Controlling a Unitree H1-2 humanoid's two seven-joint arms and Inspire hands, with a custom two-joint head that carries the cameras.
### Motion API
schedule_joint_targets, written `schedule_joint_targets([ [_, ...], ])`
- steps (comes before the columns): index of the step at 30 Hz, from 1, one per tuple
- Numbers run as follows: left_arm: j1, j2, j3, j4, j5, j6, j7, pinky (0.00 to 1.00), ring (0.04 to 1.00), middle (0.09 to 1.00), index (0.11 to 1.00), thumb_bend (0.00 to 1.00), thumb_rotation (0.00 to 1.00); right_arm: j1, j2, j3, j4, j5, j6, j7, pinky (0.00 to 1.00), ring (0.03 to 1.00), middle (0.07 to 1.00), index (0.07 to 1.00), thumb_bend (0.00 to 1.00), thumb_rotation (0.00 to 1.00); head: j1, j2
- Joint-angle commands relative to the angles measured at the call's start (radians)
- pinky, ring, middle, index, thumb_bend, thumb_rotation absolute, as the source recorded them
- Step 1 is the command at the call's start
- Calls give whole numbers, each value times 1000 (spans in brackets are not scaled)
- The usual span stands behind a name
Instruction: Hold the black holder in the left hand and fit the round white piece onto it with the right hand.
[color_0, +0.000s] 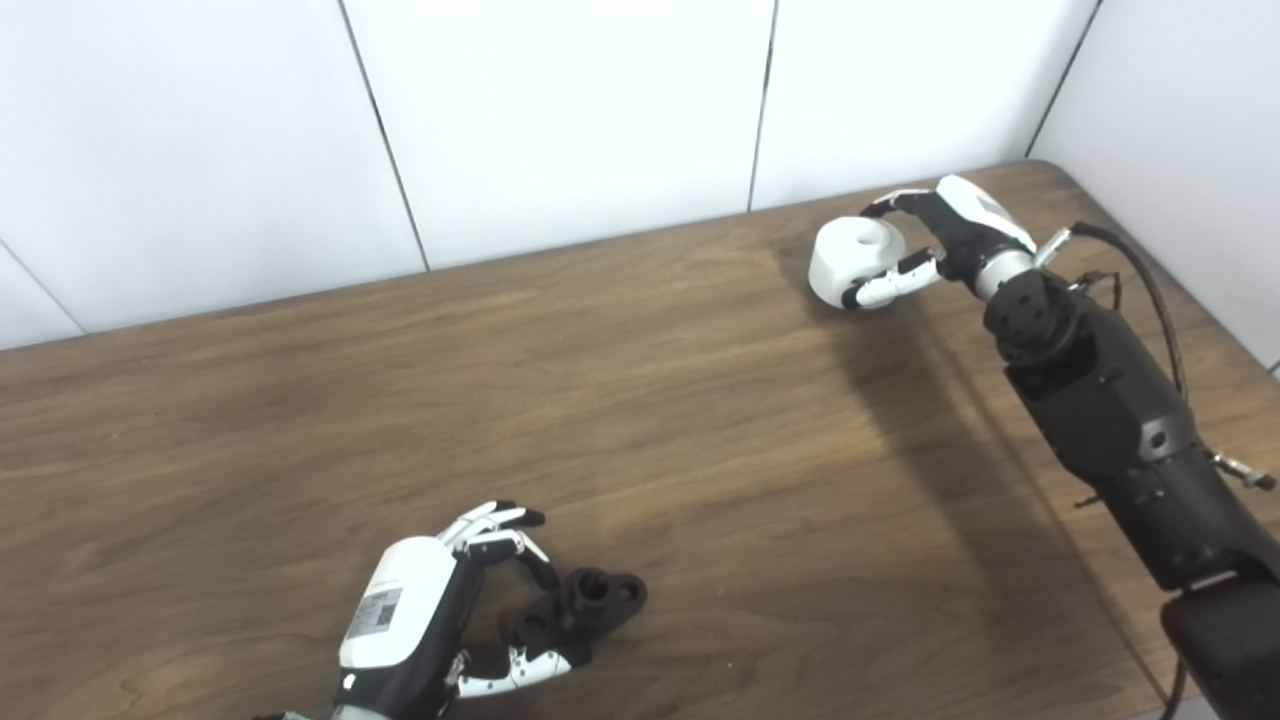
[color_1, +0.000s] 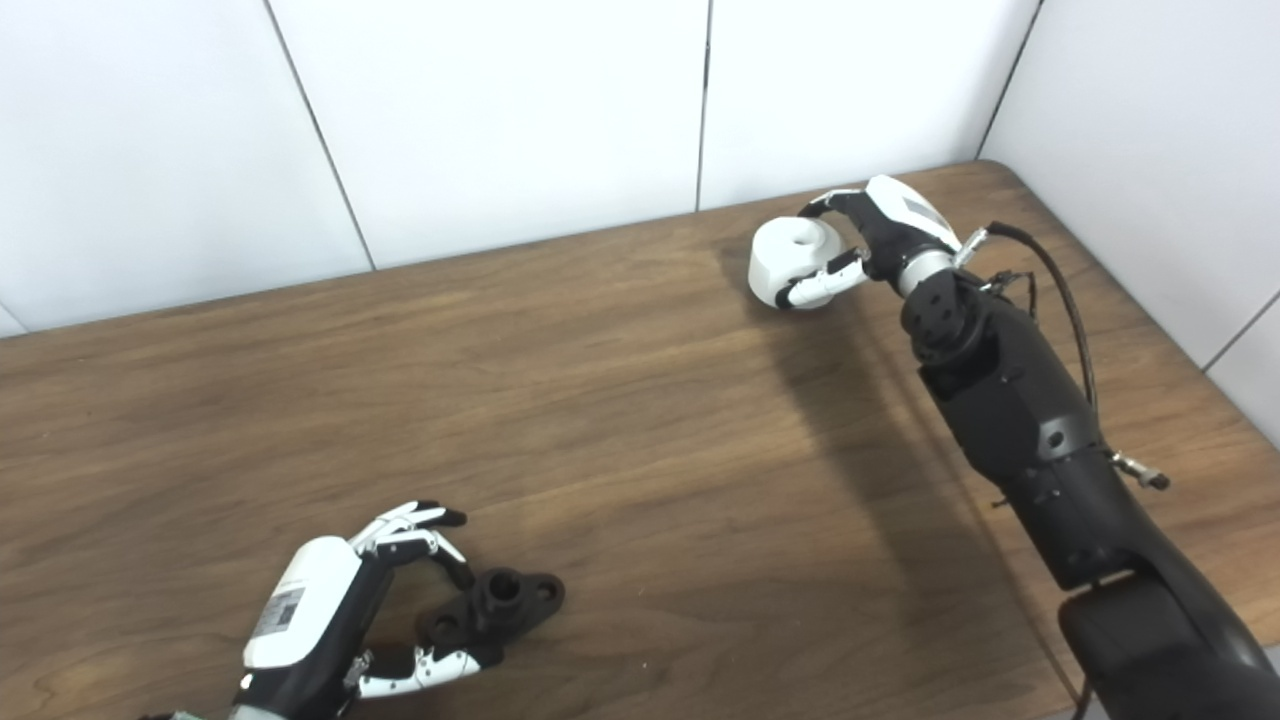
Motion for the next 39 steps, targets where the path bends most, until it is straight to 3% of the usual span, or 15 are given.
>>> schedule_joint_targets([
  [1,31,10,-3,6,14,41,-42,765,876,801,488,512,52,-58,-31,-10,-29,-3,-10,-2,921,977,914,759,657,235,0,2],
  [5,32,10,-1,10,9,33,-33,761,871,798,488,512,52,-58,-30,-10,-41,-1,2,7,930,986,915,754,608,234,-1,3],
  [12,32,14,0,9,11,32,-36,764,874,802,489,511,53,-56,-32,-16,-26,1,-35,-13,915,975,901,723,598,220,-2,3],
  [19,34,12,1,10,1,25,-30,758,868,796,488,512,52,-52,-32,-22,-19,17,-74,-28,859,936,859,621,713,159,-6,3],
  [20,34,12,0,9,1,27,-31,760,869,798,488,512,52,-51,-32,-22,-21,16,-75,-28,857,940,862,546,598,150,-6,3],
  [23,36,14,0,6,3,29,-34,760,870,799,488,511,53,-47,-33,-20,-33,12,-64,-23,858,953,873,499,527,144,-5,4],
  [39,33,8,-1,2,7,33,-34,757,869,797,488,512,53,-39,-43,-6,-24,-13,-86,-30,910,971,879,488,514,139,-9,3],
])
